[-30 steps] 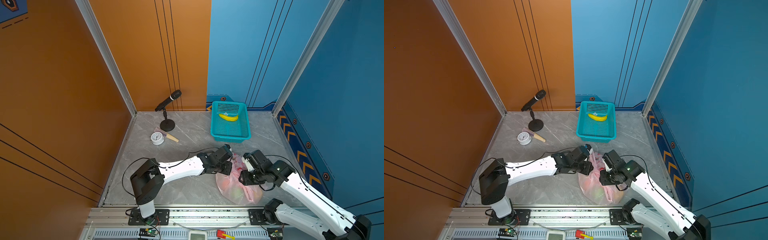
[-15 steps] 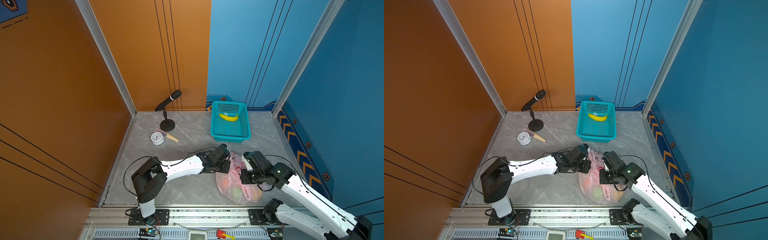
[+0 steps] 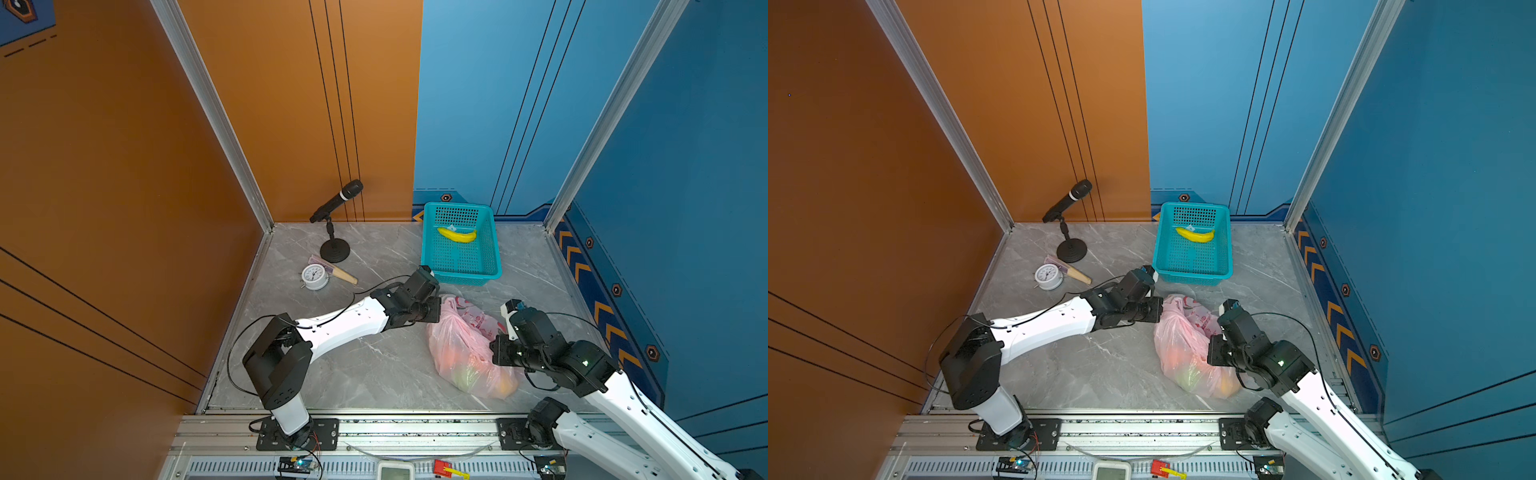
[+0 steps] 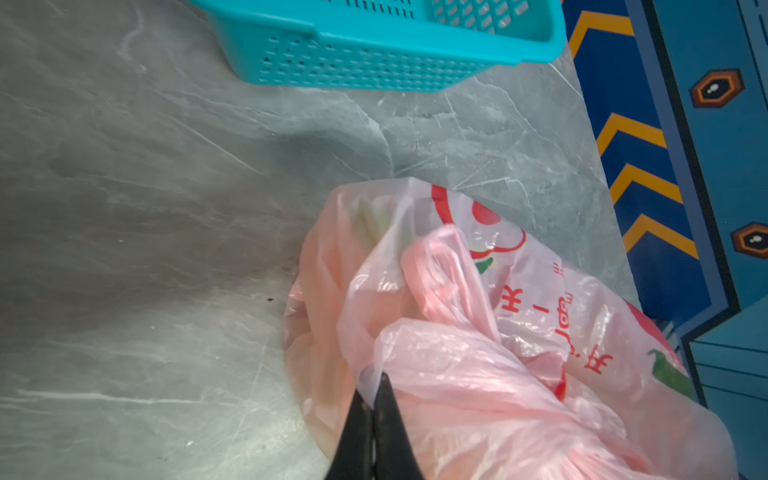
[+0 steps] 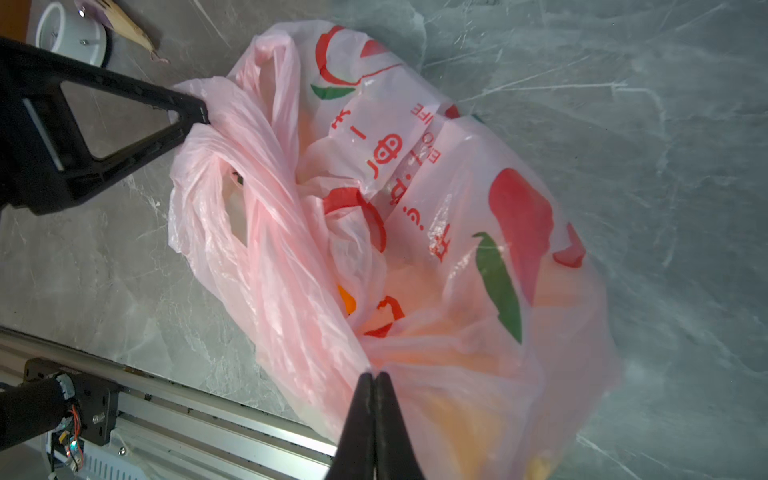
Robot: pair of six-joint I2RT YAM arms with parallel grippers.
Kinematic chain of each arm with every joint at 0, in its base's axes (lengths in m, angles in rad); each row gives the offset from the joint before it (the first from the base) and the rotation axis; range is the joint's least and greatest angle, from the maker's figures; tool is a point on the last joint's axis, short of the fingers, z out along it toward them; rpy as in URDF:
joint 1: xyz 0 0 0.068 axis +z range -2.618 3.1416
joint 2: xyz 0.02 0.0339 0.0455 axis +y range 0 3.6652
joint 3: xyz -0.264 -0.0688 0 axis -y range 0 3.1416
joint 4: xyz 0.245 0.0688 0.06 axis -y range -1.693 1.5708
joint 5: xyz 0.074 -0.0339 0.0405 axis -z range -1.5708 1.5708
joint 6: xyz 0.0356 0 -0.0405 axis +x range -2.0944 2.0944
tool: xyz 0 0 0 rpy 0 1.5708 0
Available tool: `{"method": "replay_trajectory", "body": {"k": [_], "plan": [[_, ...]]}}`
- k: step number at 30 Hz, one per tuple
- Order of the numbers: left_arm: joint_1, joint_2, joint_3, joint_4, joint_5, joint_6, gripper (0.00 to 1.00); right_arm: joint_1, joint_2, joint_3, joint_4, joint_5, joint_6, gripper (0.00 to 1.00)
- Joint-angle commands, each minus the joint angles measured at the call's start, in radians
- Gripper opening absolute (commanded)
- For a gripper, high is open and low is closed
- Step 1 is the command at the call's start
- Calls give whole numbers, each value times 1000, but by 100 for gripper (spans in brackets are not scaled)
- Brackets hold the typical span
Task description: Untie the knot of the plastic bag and take out the fruit
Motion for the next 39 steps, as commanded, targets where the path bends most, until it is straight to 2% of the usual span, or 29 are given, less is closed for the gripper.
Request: {"method": "replay_trajectory", "body": {"k": [1,13,20,22,26,27,29,32,35,39], "plan": [[47,-46,-14,-47,-47,40,0,-18,-50,12,-20,77,49,0],[167,-180,-57,-38,-45,-5,0,-82,-259,5,90,192,182,0],[218,-287,-72,-51,-47,-12,0,-84,-275,-32,196,122,206,0],[211,-303,-80,-56,-44,-15,12,-85,-268,-43,187,94,219,0],[180,-348,-118,-66,-55,-35,22,-84,-258,-73,106,64,286,1],[173,-364,-125,-72,-60,-45,26,-84,-256,-74,71,68,306,9],[145,-400,-134,-91,-80,-69,34,-84,-244,-58,13,80,316,17],[90,-449,-130,-139,-128,-116,43,-86,-218,-9,-45,100,267,29],[22,-479,-130,-173,-169,-194,47,-89,-191,61,-79,146,197,35],[-85,-502,-133,-202,-242,-327,58,-100,-130,173,-69,172,90,43]]}}
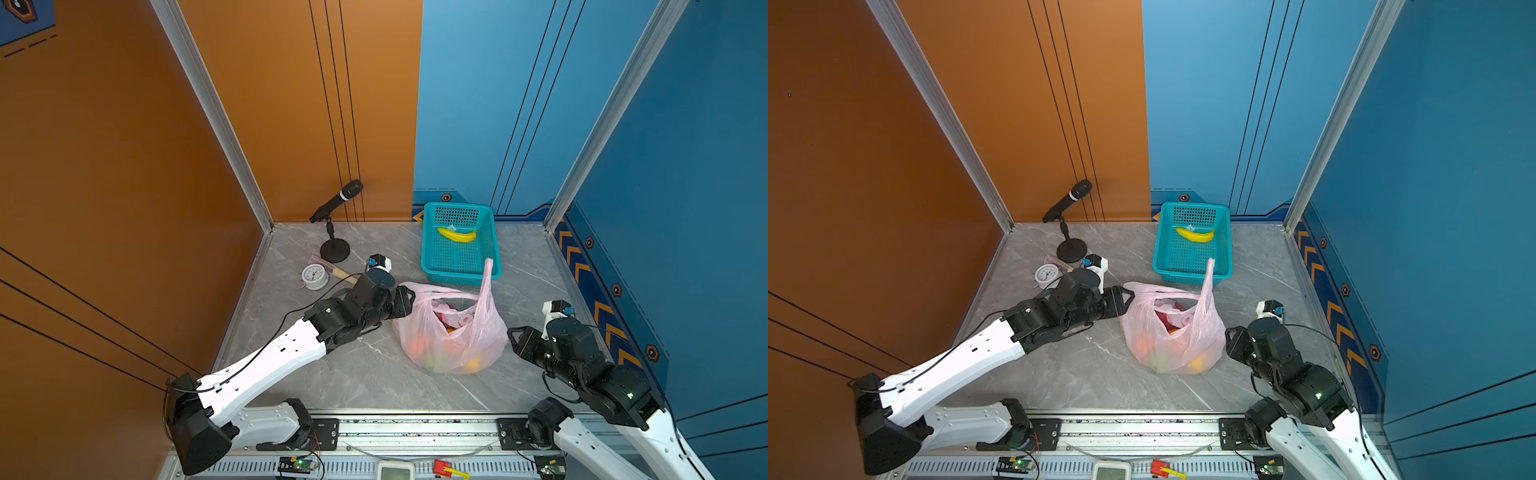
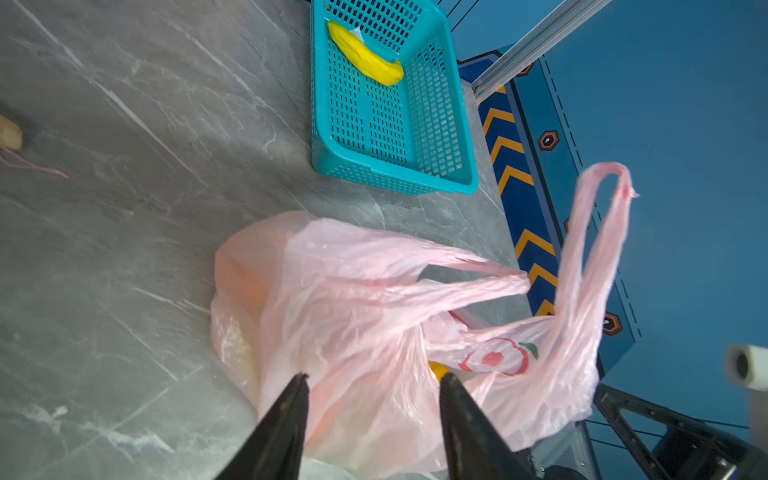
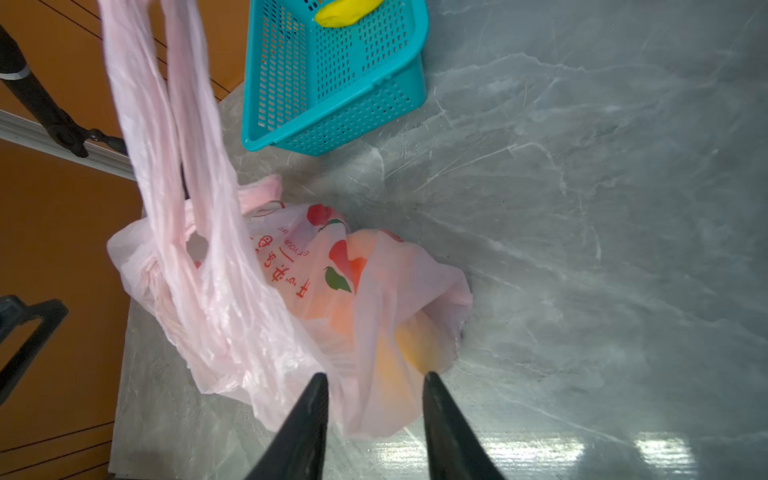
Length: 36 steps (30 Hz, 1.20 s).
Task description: Untie the knot of the plastic bag and take out the fruit
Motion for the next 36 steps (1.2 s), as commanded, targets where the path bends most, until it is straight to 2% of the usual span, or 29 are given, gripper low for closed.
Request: {"method": "replay_trajectory", "body": {"k": [1,5,11,12,15,20,23,26,31,33,36], "plan": [[-72,-15,-7,-61,-98,-152,60,-11,53,107,-23,44,-130,44],[-112,36,36,-167,-85,-283,72,-29,182,228,-12,-45,-276,51],[-125,114,89,-212,-29,-328,85,-74,398,376,-25,-258,-451,60],[-125,121,90,-194,-12,-324,92,-79,434,402,-31,-282,-470,62],[-121,163,120,-165,32,-286,99,-95,520,453,-44,-349,-495,70],[-123,262,200,-152,101,-242,98,-102,597,455,-38,-392,-469,78],[-125,337,242,-159,132,-236,98,-102,613,434,-17,-378,-448,74],[-138,395,282,-201,116,-228,98,-103,618,419,-10,-329,-430,68],[-150,451,323,-271,90,-201,79,-102,596,384,-11,-293,-410,65],[-154,454,318,-280,82,-199,68,-103,584,367,-10,-295,-408,64],[-151,455,311,-278,79,-197,43,-103,562,343,-7,-289,-408,60]]}}
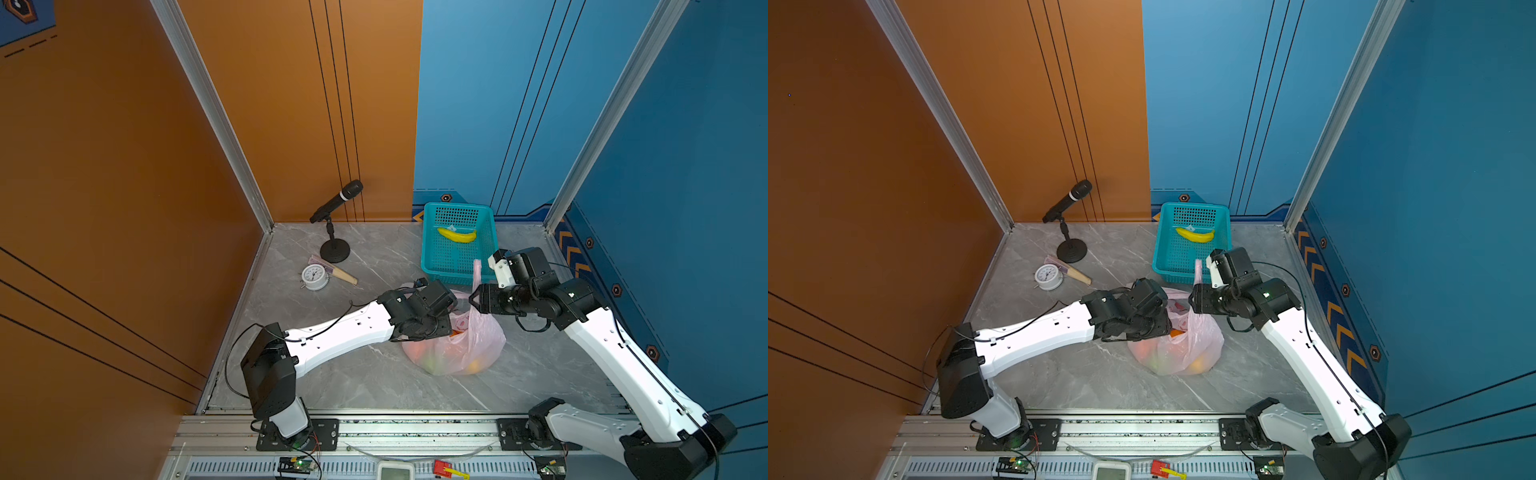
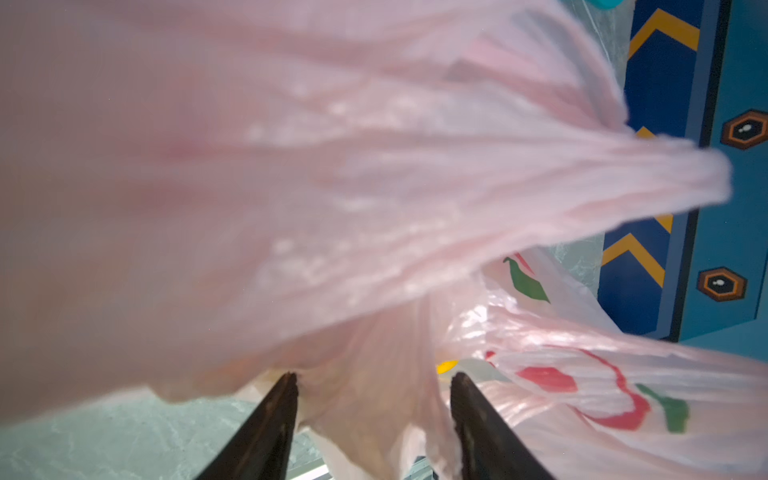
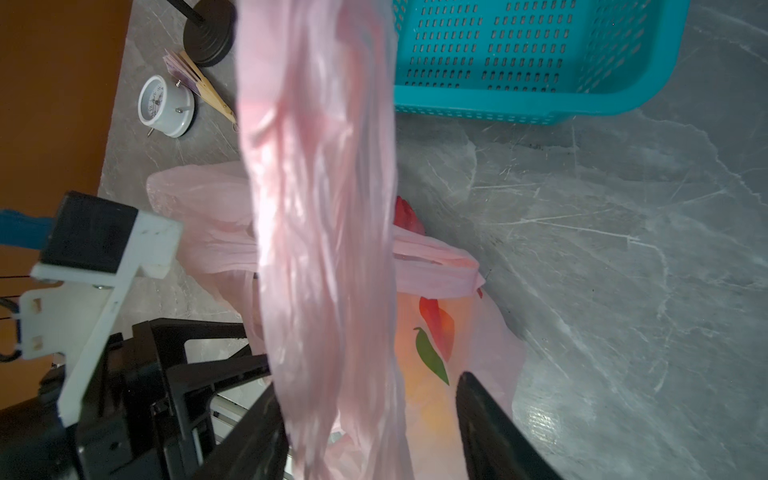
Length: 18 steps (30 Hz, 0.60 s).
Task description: Untie the knot of the plastic bag and take out the fruit
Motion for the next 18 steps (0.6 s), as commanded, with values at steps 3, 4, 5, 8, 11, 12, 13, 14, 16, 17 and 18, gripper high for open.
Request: {"method": "replay_trajectory", "body": {"k": [3,4,5,8,11,12,13,14,16,17,18], "plan": [[3,6,35,-39,-10,37,21,-4,-61,-41,-4,22,14,44],[8,9,43,-31,-2,53,15,-5,-74,-50,1,19,16,36],[16,13,55,-26,8,70,12,-3,-87,-60,7,15,25,27],[37,28,95,-26,33,126,2,-1,-124,-94,28,-9,76,13],[68,36,132,-26,54,156,0,3,-178,-117,33,-9,131,8],[80,39,144,-26,63,164,0,6,-198,-124,35,-7,148,7],[92,40,161,-28,67,172,0,7,-223,-129,37,-10,166,5],[107,43,174,-29,69,179,0,12,-250,-136,40,-12,185,5],[132,48,203,-31,78,192,0,21,-300,-149,44,-15,218,3],[149,54,221,-31,87,200,0,27,-326,-155,48,-18,237,2],[163,61,236,-32,98,207,0,35,-349,-163,49,-22,254,1]]}}
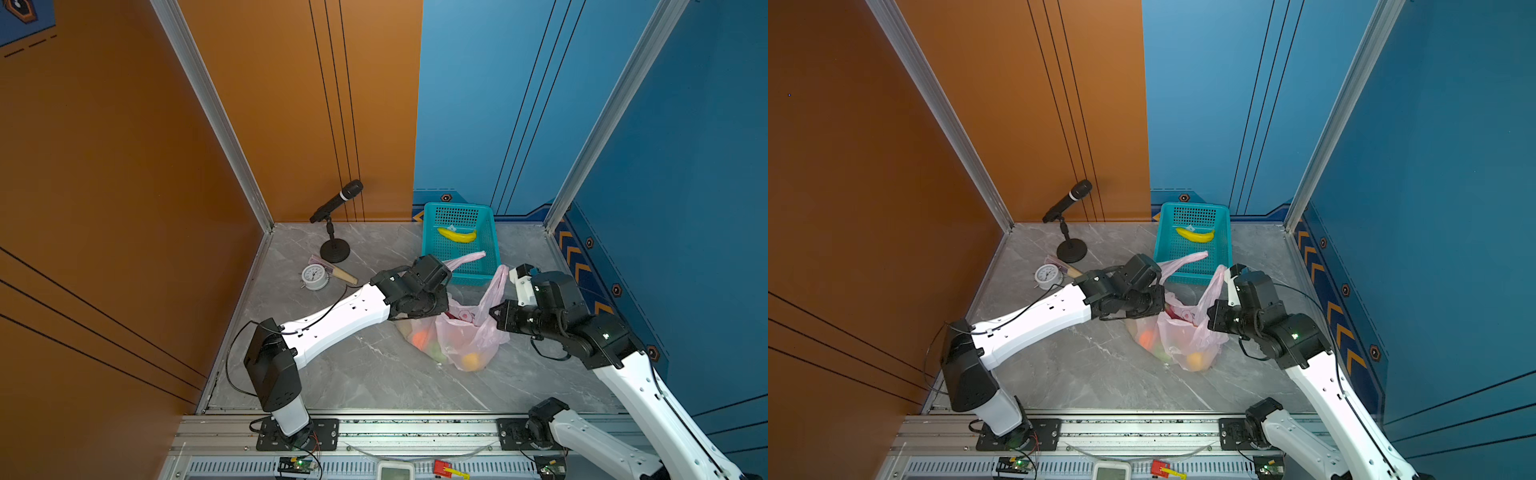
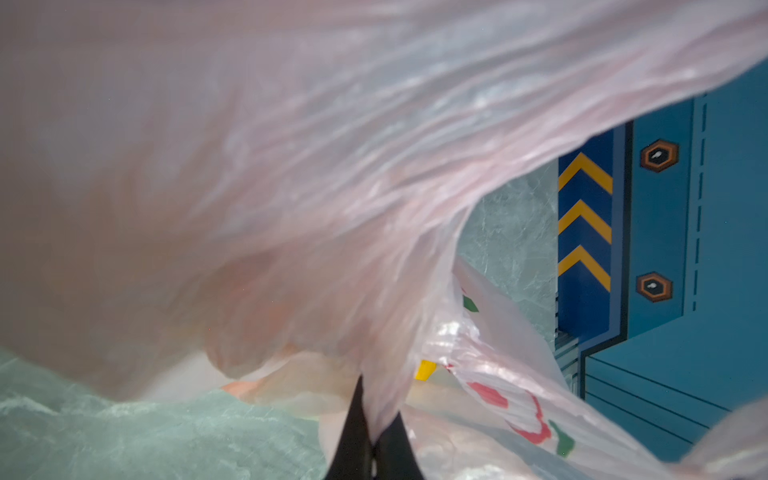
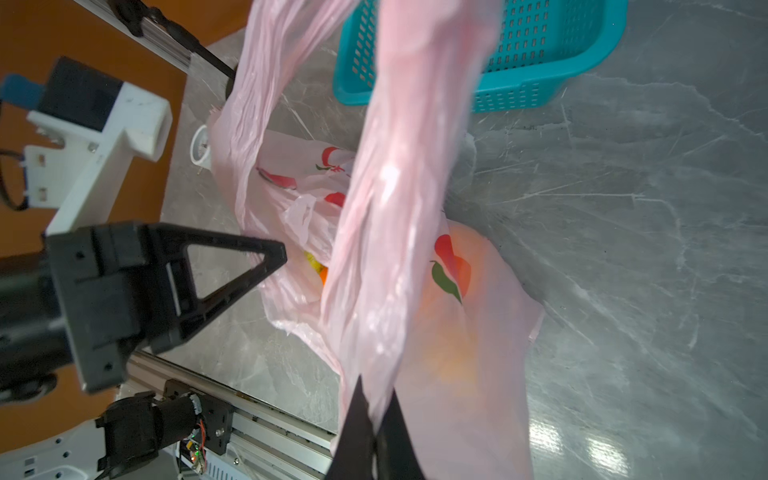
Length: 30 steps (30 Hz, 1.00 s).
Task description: Untie the knot of the plastic bag and take out the fruit
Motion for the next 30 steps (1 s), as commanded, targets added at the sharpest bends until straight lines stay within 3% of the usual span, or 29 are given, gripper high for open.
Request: {"method": "replay_trajectory", "body": {"k": [1,7,17,19,21,23,30], "plan": [[50,33,76,-12,40,58,0,26,-78,-30,18,-25,101,0],[128,95,172,-29,76,111,0,109,-180,-99,11,-44,222,0],[200,123,184,-33,90,145,0,322,-233,-390,-37,13,406,3],[200,112,167,-33,82,146,0,328,-230,-394,-37,21,414,11],[199,98,149,-33,71,142,0,328,-232,-369,-57,59,405,28],[199,85,137,-32,65,142,2,328,-238,-330,-88,125,386,38],[180,-2,75,-33,27,134,30,320,-264,-158,-134,320,277,57]]}}
